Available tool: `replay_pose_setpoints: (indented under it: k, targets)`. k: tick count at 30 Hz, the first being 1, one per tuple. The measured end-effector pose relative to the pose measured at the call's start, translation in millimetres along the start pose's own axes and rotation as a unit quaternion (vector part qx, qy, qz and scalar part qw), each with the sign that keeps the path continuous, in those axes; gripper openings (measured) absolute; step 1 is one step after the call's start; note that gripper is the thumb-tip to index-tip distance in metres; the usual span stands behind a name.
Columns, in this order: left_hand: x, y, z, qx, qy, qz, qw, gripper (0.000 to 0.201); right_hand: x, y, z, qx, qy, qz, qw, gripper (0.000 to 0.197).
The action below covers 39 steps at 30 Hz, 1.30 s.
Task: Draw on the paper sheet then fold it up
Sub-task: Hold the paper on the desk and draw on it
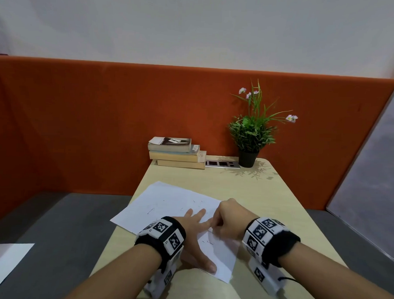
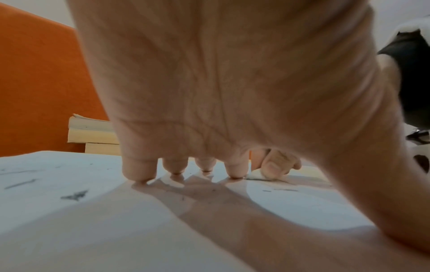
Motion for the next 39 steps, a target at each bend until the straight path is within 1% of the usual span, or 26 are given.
replay_pose_setpoints:
  k: [3, 6, 8, 10, 13, 16, 19, 20, 22, 24, 25, 29, 33, 35, 36, 38, 39]
  targets:
    - [0.3, 0.2, -0.4, 0.006, 0.001, 0.002, 1.0, 0.127, -5.7, -4.7, -6.5, -0.003, 0.004, -0.013, 1.0, 0.013]
    - [1.9, -1.7, -1.9, 0.009, 0.006, 0.006, 1.0, 0.127, -23.9, -14.4, -22.4, 0.024, 0.05, -0.048, 0.997, 0.011]
    - [3.0, -2.6, -2.7, 0.009, 0.011, 0.003, 1.0, 0.128, -30.8, -17.5, -28.0, 0.022, 0.071, -0.06, 0.995, 0.01]
    - [3.0, -1.6, -1.8, 0.014, 0.012, -0.002, 1.0, 0.128, -25.0, -13.3, -24.5, -0.002, 0.069, -0.05, 0.996, 0.012]
    - [3.4, -0.3, -1.4, 0.024, 0.012, 0.0, 1.0, 0.13, -1.6, 1.6, -4.4, -0.026, 0.019, -0.014, 0.999, 0.015]
    - [4.6, -0.4, -2.5, 0.029, 0.015, 0.001, 0.999, 0.132, 10.5, 3.6, 3.4, -0.032, -0.002, -0.004, 0.999, 0.016]
    - [6.2, -1.3, -4.5, 0.026, 0.01, 0.003, 1.0, 0.132, -5.5, -4.8, -3.8, -0.014, 0.007, -0.021, 1.0, 0.015]
    - [6.6, -1.7, -5.3, 0.025, 0.008, 0.004, 1.0, 0.133, -13.8, -8.9, -8.3, -0.004, 0.02, -0.035, 0.999, 0.011]
    - [7.6, -3.3, -6.5, 0.022, 0.006, -0.001, 1.0, 0.136, -29.7, -15.4, -17.4, 0.009, 0.054, -0.066, 0.996, 0.011]
    - [10.1, -3.5, -7.3, 0.022, 0.006, -0.005, 1.0, 0.137, -30.6, -15.9, -17.1, 0.007, 0.061, -0.07, 0.996, 0.011]
    - [11.0, -3.2, -7.3, 0.023, 0.006, -0.006, 1.0, 0.136, -24.5, -14.0, -12.7, -0.004, 0.052, -0.061, 0.997, 0.011]
    - [13.3, -3.1, -9.1, 0.027, 0.011, -0.007, 1.0, 0.137, 12.3, -1.2, 19.8, -0.012, -0.027, -0.018, 0.999, 0.015]
    - [10.7, -2.2, -8.6, 0.028, 0.003, -0.013, 1.0, 0.138, 14.8, 2.5, 23.4, -0.025, -0.045, -0.007, 0.999, 0.017]
    - [6.2, 3.8, -4.6, 0.015, -0.012, -0.027, 0.999, 0.133, 6.3, 0.3, 20.7, -0.026, -0.046, -0.013, 0.999, 0.017]
    - [3.4, 9.7, -1.9, -0.006, -0.016, -0.025, 1.0, 0.126, 1.7, -1.5, 19.6, -0.022, -0.043, -0.016, 0.999, 0.016]
    - [-0.1, 25.5, 6.4, -0.051, -0.018, 0.016, 0.998, 0.106, -10.1, -5.2, 14.6, -0.021, -0.029, -0.028, 0.999, 0.012]
    - [-1.2, 30.3, 10.5, -0.051, -0.013, 0.041, 0.998, 0.101, -17.1, -7.4, 10.4, -0.021, -0.022, -0.038, 0.999, 0.012]
Point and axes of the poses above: each hand's wrist, its own x-axis towards the middle knuckle, its own y-axis out of the back of the hand, z = x × y, the point moved 9 cm from there along x, towards the middle knuckle, and after that the axes turned 13 degrees about -x, right-handed, at the moved point
